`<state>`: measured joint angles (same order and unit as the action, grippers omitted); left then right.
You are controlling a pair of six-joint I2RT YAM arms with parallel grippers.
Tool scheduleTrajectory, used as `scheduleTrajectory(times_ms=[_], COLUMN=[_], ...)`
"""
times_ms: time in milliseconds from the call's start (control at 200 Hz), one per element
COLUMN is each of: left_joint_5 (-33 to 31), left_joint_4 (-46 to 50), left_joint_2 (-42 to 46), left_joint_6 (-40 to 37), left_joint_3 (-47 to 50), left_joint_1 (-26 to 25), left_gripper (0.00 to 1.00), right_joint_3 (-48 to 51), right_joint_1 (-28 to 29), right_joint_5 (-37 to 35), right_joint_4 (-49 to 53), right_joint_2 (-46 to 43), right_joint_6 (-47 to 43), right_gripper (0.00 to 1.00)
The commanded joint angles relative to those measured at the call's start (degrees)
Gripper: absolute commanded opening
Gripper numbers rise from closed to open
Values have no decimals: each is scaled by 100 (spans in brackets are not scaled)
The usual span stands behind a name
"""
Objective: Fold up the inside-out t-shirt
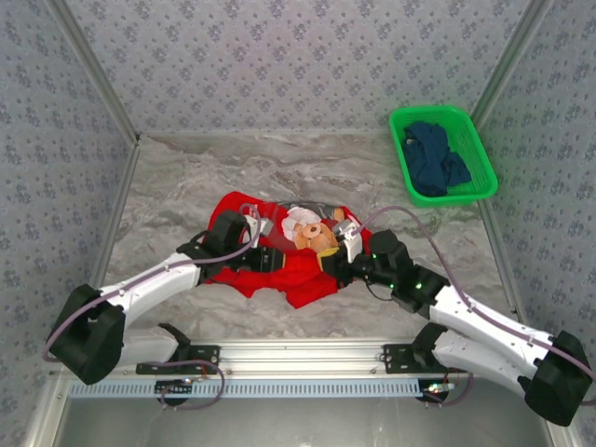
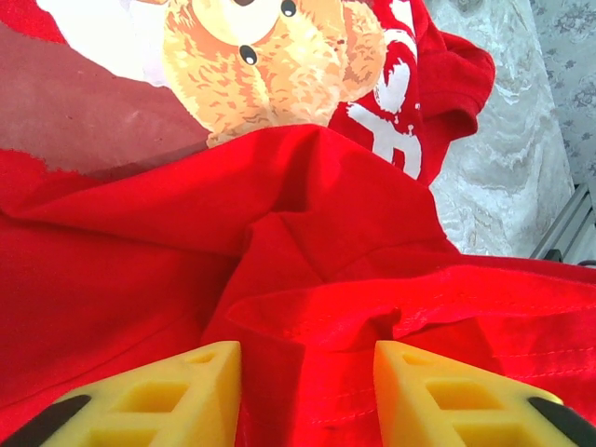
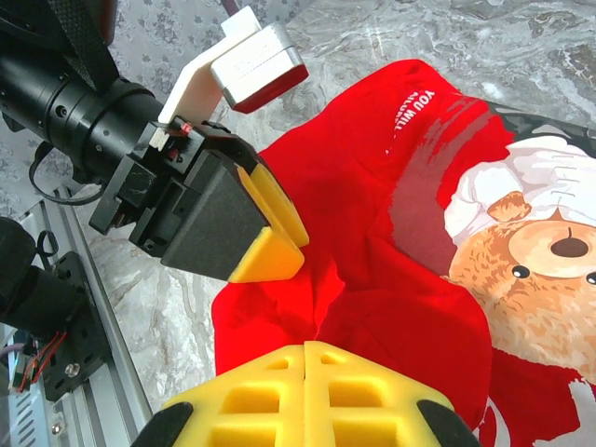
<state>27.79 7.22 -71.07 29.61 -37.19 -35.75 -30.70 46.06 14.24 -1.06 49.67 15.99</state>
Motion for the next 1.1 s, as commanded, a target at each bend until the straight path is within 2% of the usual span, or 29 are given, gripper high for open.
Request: scheduleTrajectory(times_ms=[0,95,175,275,375,450,535,710,909,1094], left_joint_5=[42,134,199,193,52,-103,-24,199,1009,1257], left_joint_4=[69,47,55,77,86,61,-393,-1224,-2057,-2162], left_joint_2=[-94,-170,-212,-146,79,388,1033,2032,2228,2314], left_joint_6=[-87,-87,-102,-113,-150,-269,-291,-269,-262,-479], left_joint_3=[36,43,45,28,40,94,355,707,856,790], left_joint_1=[10,10,12,12,14,49,85,80,74,-7], left_gripper=[49,53,51,39,23,7,0,0,0,0], right_joint_3=[-198,-226,-243,-252,-272,-366,-604,-922,-1092,-804], right_joint_1=[25,16,17,13,15,-23,-213,-545,-657,-886], right_joint_5=[-115,-119,-132,-171,-356,-777,-1419,-1665,-1747,-1325], right_joint_4=[106,125,167,186,370,690,1350,1896,1977,1369], right_joint_2=[-96,-98,-101,-98,-130,-181,-202,-242,-328,-821], right_joint_6=[-78,-87,-92,-96,-88,-45,181,612,761,584], right_gripper=[0,0,0,0,0,0,0,0,0,0])
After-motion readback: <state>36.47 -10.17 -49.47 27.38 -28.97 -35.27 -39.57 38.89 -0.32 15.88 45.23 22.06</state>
